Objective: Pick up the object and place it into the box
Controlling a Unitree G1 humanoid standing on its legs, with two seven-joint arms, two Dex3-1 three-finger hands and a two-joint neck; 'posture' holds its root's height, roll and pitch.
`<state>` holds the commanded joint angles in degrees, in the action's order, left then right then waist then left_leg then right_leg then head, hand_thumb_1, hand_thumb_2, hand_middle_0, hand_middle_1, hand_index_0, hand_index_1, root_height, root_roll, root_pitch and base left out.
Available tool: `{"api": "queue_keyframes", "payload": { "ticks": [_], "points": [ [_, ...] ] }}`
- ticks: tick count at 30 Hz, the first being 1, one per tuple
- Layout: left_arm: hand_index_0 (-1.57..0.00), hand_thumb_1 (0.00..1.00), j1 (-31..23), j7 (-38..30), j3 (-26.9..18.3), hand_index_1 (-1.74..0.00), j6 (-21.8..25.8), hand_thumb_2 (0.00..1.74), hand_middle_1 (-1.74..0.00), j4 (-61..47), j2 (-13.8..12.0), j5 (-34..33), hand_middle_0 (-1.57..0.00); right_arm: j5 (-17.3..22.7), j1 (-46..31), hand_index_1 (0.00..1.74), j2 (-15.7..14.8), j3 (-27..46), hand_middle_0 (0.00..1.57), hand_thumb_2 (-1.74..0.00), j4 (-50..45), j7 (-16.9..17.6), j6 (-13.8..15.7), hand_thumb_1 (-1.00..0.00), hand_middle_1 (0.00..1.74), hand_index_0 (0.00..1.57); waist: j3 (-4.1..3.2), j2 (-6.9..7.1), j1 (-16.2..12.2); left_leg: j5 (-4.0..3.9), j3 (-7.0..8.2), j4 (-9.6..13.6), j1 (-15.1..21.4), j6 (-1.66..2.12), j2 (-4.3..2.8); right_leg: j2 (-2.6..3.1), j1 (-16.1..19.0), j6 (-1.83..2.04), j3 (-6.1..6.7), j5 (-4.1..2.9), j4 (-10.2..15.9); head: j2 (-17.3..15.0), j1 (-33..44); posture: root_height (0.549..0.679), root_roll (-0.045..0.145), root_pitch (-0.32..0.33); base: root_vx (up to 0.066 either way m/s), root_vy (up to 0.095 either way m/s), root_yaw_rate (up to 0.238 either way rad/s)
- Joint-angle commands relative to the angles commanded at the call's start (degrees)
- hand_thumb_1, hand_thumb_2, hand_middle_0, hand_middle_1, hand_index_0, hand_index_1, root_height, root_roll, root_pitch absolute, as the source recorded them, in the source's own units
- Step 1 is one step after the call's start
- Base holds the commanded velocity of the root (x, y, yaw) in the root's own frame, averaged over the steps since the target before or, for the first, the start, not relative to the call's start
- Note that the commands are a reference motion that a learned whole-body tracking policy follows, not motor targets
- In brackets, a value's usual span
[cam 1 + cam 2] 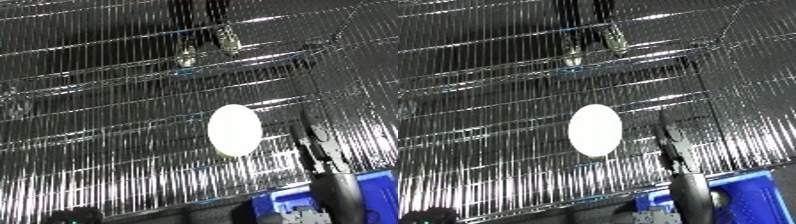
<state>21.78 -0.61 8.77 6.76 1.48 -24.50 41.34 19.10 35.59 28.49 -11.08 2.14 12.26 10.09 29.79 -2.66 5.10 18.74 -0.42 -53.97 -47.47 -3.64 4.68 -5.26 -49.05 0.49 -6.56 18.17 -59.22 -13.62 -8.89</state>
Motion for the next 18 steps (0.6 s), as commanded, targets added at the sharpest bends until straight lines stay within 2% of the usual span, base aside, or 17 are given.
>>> {"api": "queue_keyframes", "payload": {
  "ticks": [4,9,18],
  "points": [
    [-1.57,1.0,0.59,-0.17,0.31,-1.74,-0.3,1.74,-1.74,-0.13,-0.11,0.2,-1.57,0.71,1.78,0.0,0.82,-0.23,0.0,0.0,0.76,-0.31,-0.33,0.0,0.0,0.0,0.0,-0.31,0.21,0.87,0.07,-2.12,-2.24,-0.19,-0.07,0.06,-2.18,-0.22,0.26,0.65,-1.77,0.43,-0.57,0.588,0.025,0.223,0.006,0.008,-0.001],
    [-1.57,1.0,1.81,-0.66,0.81,-1.74,-0.7,1.74,-1.74,0.21,-0.31,0.38,-1.57,1.97,4.82,0.0,1.38,-1.14,0.0,0.0,2.93,-1.18,-0.8,0.0,0.0,0.0,0.0,-0.57,0.73,1.45,0.05,-3.77,-4.06,-0.37,0.01,0.03,-3.8,-0.53,0.25,1.07,-2.9,0.6,-1.32,0.583,0.024,0.235,0.001,-0.001,0.004],
    [-1.57,1.0,3.98,-0.92,1.6,-1.74,-1.42,1.74,-1.74,1.21,-0.43,1.11,-1.57,4.13,11.46,0.0,1.08,-3.88,0.0,0.0,8.16,-3.56,-1.2,0.0,0.0,0.0,0.0,-1.53,1.84,1.51,-0.17,-5.05,-6.27,-0.38,0.22,-0.21,-5.78,-0.91,0.16,1.26,-3.89,1.37,-4.82,0.578,0.025,0.25,-0.005,0.004,0.026]
  ]
}}
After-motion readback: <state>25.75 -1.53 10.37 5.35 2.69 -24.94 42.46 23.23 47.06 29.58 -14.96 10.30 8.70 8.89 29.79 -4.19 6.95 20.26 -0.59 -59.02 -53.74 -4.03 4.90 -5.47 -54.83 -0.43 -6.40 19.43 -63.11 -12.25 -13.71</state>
